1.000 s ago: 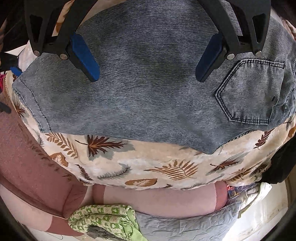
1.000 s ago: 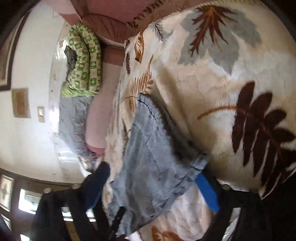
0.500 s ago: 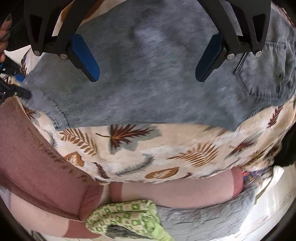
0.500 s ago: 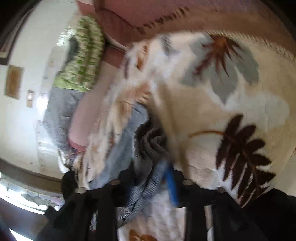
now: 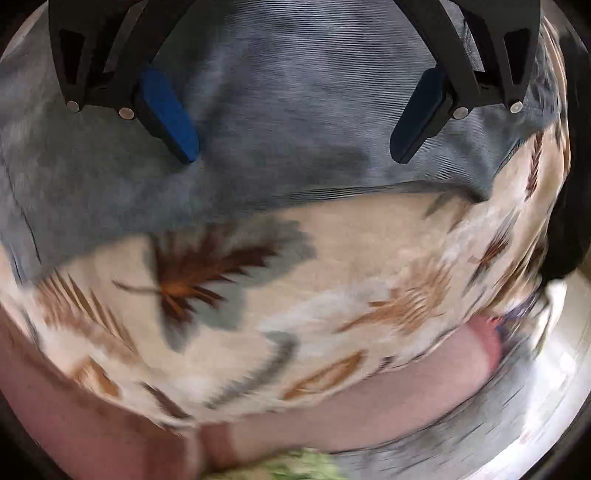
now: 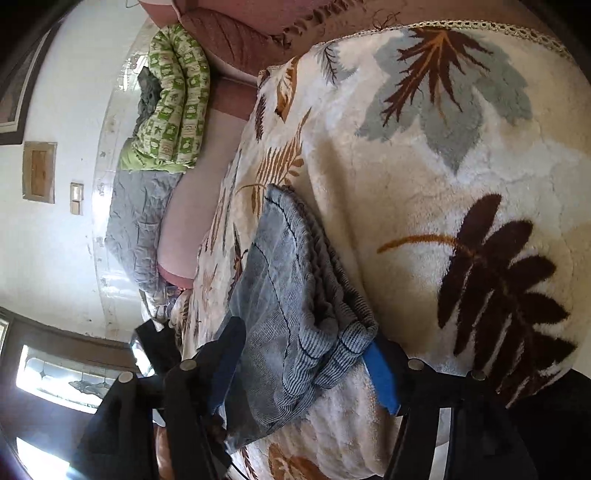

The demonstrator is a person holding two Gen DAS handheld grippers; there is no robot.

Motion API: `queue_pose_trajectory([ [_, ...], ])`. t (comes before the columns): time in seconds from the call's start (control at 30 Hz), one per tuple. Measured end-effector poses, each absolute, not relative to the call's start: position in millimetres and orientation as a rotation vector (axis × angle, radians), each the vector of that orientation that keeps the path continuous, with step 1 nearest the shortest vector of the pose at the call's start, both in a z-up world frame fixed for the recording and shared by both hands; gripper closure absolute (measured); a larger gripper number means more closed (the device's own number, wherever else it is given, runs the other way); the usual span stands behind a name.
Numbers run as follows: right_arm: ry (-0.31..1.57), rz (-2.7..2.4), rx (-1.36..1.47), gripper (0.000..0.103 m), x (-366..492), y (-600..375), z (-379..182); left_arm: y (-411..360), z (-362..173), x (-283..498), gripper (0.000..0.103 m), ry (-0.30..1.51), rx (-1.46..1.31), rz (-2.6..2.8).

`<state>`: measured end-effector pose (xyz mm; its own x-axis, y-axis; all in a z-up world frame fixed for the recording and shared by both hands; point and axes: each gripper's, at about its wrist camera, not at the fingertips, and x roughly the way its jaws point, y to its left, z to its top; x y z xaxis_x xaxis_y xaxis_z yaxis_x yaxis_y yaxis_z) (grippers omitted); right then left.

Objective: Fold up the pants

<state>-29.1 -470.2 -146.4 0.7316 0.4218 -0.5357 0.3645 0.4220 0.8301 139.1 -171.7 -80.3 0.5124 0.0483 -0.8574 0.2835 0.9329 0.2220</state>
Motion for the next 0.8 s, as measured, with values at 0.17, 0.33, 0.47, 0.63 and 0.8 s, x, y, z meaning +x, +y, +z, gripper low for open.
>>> queue_pose_trajectory([
  [0.17, 0.799, 0.041, 1.133, 0.036, -28.8, -466.5, -146.5, -159.8, -61.8, 131.9, 0.0, 0.915, 0.289, -0.171],
  [0.33, 0.805, 0.044, 1.123, 0.039, -28.5, -466.7, -144.4, -160.6, -71.4, 138.4, 0.0, 0.995, 0.269, -0.153],
  [0.47, 0.787, 0.051, 1.185, 0.039, -30.6, -471.5, -148.9, -151.3, -45.8, 104.1, 0.0, 0.971, 0.136, -0.282],
  [0.63, 0.804, 0.033, 1.22, 0.039, -28.4, -472.8, -150.3, -174.9, -84.7, 76.4, 0.0, 1.077, 0.249, -0.267],
  [0.8, 0.855, -0.017, 1.199, 0.058, -25.0, -474.2, -147.6, -172.7, -68.9, 73.3, 0.0, 1.065, 0.198, -0.265],
])
